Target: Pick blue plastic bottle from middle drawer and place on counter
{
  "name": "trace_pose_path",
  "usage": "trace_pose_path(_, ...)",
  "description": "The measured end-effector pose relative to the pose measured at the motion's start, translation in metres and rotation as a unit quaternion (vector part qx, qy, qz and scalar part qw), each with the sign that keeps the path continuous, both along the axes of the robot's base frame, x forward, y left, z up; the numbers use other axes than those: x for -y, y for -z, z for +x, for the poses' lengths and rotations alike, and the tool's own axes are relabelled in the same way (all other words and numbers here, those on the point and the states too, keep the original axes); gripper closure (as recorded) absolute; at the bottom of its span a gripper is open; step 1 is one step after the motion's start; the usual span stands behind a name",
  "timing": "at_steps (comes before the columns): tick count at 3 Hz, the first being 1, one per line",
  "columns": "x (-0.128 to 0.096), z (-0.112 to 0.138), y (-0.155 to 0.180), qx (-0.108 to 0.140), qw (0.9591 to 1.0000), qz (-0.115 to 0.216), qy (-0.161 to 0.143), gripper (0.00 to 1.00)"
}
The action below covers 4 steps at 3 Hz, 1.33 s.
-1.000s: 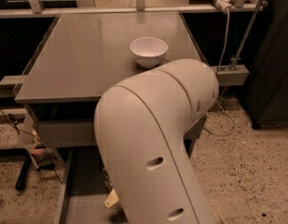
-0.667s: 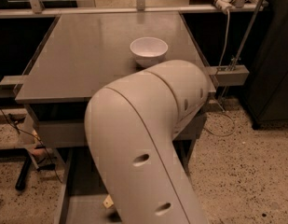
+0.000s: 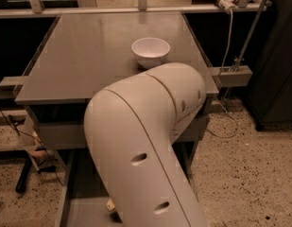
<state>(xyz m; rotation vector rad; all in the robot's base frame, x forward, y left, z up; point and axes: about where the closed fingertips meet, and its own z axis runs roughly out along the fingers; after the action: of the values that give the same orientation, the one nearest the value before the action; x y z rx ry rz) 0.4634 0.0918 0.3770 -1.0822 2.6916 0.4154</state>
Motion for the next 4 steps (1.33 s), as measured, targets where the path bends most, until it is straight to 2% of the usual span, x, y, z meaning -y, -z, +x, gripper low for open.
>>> trace_pose_path(3,0.0,0.0,0.0,0.0,1.0,0.0,0.0,0.89)
trace_pose_path(4,0.0,0.0,0.0,0.0,1.0,0.0,0.0,1.0)
